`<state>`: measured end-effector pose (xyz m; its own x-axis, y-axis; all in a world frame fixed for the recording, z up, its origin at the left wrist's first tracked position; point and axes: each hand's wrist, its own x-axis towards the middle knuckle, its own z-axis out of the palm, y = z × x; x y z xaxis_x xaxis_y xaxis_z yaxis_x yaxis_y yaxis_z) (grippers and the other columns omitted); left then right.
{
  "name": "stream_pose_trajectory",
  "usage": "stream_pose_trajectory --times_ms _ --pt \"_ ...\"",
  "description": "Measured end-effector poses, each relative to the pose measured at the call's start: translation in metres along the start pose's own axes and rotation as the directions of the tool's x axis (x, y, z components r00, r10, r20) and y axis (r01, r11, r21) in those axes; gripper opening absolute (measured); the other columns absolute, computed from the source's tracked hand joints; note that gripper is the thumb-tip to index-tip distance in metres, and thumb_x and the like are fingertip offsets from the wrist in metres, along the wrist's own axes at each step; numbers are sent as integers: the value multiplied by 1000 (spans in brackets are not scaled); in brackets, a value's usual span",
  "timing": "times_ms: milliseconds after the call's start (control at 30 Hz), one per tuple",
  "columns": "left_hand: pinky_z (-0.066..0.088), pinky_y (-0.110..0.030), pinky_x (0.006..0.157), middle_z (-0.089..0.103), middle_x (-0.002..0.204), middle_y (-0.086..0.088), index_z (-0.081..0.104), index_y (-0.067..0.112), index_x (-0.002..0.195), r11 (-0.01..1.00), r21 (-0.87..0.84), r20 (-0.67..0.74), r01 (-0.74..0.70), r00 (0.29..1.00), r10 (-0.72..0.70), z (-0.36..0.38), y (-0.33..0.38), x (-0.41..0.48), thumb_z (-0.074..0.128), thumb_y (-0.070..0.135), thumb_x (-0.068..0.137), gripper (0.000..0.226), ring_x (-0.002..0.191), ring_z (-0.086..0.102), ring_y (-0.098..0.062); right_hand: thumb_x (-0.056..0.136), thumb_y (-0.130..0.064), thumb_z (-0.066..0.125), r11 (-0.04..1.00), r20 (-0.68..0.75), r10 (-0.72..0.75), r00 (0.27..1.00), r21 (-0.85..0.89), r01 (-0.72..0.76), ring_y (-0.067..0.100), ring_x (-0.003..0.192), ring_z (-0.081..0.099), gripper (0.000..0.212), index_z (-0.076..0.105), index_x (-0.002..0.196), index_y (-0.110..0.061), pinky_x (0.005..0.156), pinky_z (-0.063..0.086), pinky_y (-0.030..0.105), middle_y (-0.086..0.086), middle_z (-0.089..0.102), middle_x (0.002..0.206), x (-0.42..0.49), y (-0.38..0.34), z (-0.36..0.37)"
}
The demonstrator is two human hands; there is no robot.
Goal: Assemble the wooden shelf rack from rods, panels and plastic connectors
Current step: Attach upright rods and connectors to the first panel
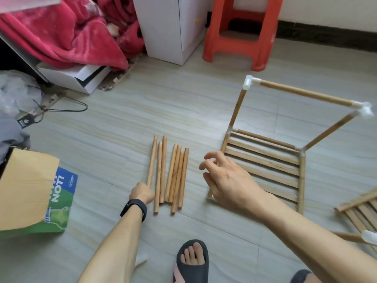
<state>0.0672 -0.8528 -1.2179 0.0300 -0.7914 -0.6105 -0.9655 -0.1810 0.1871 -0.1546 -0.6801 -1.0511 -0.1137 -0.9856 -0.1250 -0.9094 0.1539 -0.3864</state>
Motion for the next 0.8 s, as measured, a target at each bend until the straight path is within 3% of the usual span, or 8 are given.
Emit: stream_pose_trajectory --times_ms 133,267,367,500,567,667,733,800 --pt "41 -31 80 66 109 -5 58 19 112 927 -175 -126 -331 941 313 -45 29 -42 53 26 102 14 106 62 -30 97 -66 43 994 167 103 981 29 -109 24 132 44 58 46 141 -27 109 42 45 -4 34 152 -2 -5 -22" --pt "47 -32 72 65 105 6 54 28 123 677 -87 -342 -731 660 669 -86 80 -119 50 30 103 20 94 63 -20 83 -85 46 897 114 255 960 343 -279 21 133 50 90 43 147 -22 111 44 44 3 51 149 -30 -15 -50" --pt "51 -36 65 62 95 7 53 32 123 430 159 -377 -889 348 858 -104 114 -181 47 32 104 20 87 55 -15 62 -97 52 595 5 411 912 756 -272 14 116 65 106 50 139 -24 103 52 43 -1 67 129 -67 -19 -71" --pt "55 -39 56 67 95 1 60 22 126 70 457 -266 -887 -61 962 -100 138 -244 56 21 103 23 84 54 -19 92 -67 57 126 -95 651 753 992 17 16 70 73 51 69 104 -19 58 57 27 2 77 86 -116 0 -89" --pt "56 -40 56 70 95 -1 64 20 124 -47 493 -215 -869 -174 961 -90 142 -261 64 19 99 26 83 58 -21 100 -48 58 -52 -38 736 676 992 112 15 55 63 36 71 99 -14 48 49 24 4 73 77 -141 12 -93" --pt "52 -30 61 69 99 3 65 25 124 -40 390 -231 -920 -140 963 -69 146 -271 67 30 96 28 87 61 -17 101 -40 59 -139 25 809 587 979 150 12 50 61 27 69 96 -15 45 49 24 4 74 76 -173 25 -93" --pt "47 -25 74 64 110 8 59 30 128 137 261 -243 -956 72 967 -56 151 -267 59 40 99 30 101 58 -12 102 -40 58 -171 56 854 518 970 176 11 49 60 26 65 91 -17 45 48 24 1 74 73 -189 32 -91" --pt "44 -29 90 58 122 6 53 28 133 413 58 -225 -909 391 892 -48 157 -254 51 45 100 37 116 52 -14 102 -40 57 -209 93 883 459 955 209 10 48 59 26 63 89 -19 45 48 25 -3 71 67 -201 40 -89"
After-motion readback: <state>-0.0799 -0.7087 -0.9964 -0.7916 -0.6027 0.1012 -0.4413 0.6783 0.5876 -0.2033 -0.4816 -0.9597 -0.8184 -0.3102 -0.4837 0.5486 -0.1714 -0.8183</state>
